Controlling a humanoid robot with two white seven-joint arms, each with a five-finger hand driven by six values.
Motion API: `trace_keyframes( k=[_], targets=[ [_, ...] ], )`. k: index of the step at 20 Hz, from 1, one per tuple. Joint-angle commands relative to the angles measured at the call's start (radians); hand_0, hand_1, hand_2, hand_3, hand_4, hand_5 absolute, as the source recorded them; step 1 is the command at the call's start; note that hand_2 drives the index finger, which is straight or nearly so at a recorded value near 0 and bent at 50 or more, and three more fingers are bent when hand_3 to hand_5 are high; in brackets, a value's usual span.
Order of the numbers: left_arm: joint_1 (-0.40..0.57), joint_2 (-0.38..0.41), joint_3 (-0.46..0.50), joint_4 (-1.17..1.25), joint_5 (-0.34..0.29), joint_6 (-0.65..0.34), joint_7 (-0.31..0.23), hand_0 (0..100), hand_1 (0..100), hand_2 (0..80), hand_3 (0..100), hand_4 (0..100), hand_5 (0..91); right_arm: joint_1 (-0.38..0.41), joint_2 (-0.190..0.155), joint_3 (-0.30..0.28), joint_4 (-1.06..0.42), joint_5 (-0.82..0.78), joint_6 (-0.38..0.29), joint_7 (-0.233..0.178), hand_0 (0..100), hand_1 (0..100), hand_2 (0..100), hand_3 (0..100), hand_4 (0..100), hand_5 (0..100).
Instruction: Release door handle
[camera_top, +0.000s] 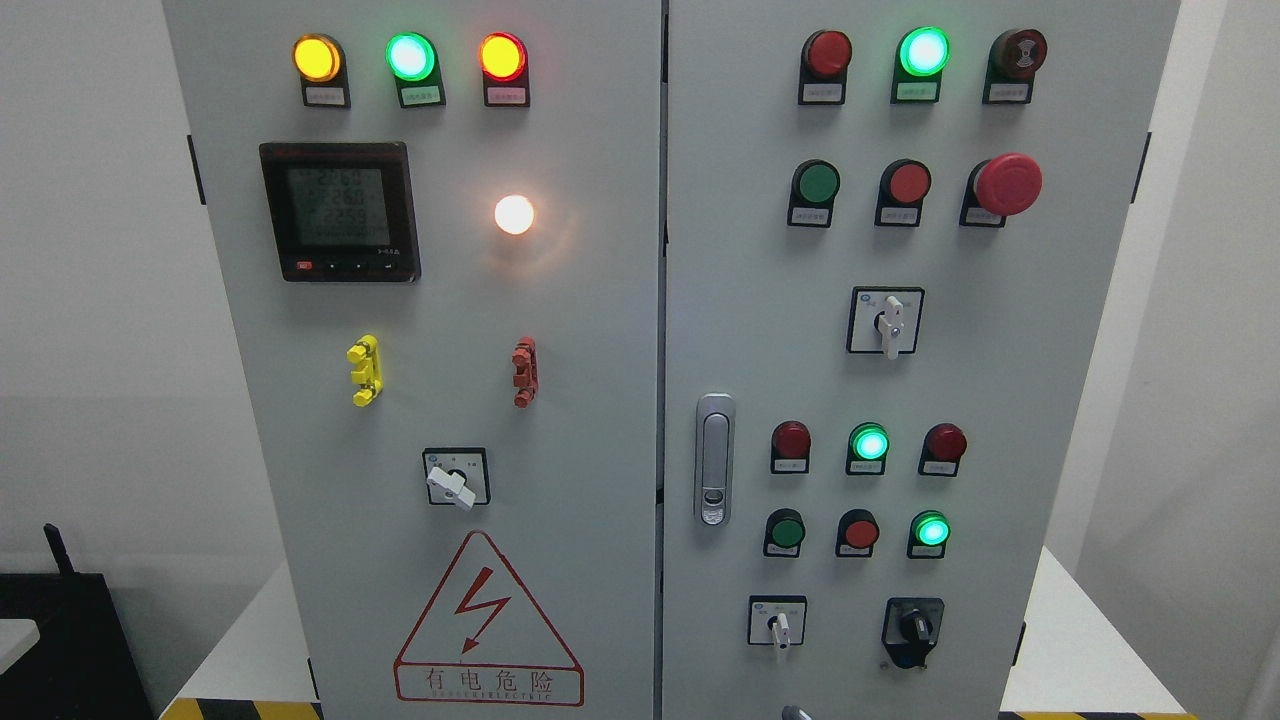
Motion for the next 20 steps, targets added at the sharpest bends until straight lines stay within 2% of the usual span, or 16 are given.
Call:
trace_keyframes(
  k=[1, 8, 10, 12, 13, 14, 15, 19, 20],
  targets=[
    [0.000, 0.000, -0.012, -0.015, -0.001, 0.000, 0.000, 12, 39, 0.0, 0, 0, 0.0, 0.004, -0.001, -0.007, -0.004, 0.008, -0.003, -0.002, 39, 0, 0, 0, 0, 0],
    [0.000, 0.000, -0.012, -0.015, 0.001, 0.000, 0.000, 12, 39, 0.0, 0, 0, 0.0, 0.004, -0.003, -0.006, -0.006, 0.011, -0.006, -0.013, 39, 0, 0, 2, 1, 0],
    [0.000, 0.000, -0.012, -0.015, 0.001, 0.000, 0.000, 12, 39, 0.0, 0, 0, 0.0, 0.002, -0.003, 0.000, -0.004, 0.056, -0.034, -0.039, 39, 0, 0, 4, 3, 0],
    [0.000, 0.000, -0.012, -0.015, 0.001, 0.000, 0.000, 12, 39, 0.0, 0, 0, 0.0, -0.002, -0.001, 0.008, -0.004, 0.162, -0.075, -0.095, 38, 5, 0, 10, 9, 12],
    [0.000, 0.000, -0.012, -0.015, 0.001, 0.000, 0.000, 12, 39, 0.0, 0, 0, 0.0, -0.008, 0.002, 0.011, -0.003, 0.225, -0.090, -0.129, 37, 5, 0, 11, 11, 15],
    [0.000, 0.000, -0.012, -0.015, -0.001, 0.000, 0.000, 12, 39, 0.0, 0, 0, 0.0, -0.014, 0.002, 0.020, -0.003, 0.288, -0.101, -0.158, 37, 7, 0, 15, 19, 24],
    [0.000, 0.000, -0.012, -0.015, 0.001, 0.000, 0.000, 12, 39, 0.0, 0, 0, 0.0, -0.027, 0.002, 0.038, -0.003, 0.367, -0.110, -0.192, 38, 9, 0, 19, 24, 29],
    [0.000, -0.001, -0.012, -0.015, 0.001, 0.000, 0.000, 12, 39, 0.0, 0, 0, 0.0, -0.068, 0.004, 0.098, 0.020, 0.625, -0.112, -0.312, 39, 18, 0, 31, 39, 47],
    [0.000, 0.000, -0.012, -0.015, 0.001, 0.000, 0.001, 12, 39, 0.0, 0, 0, 0.0, -0.083, 0.004, 0.115, 0.029, 0.700, -0.110, -0.342, 41, 24, 0, 40, 44, 58]
  ],
)
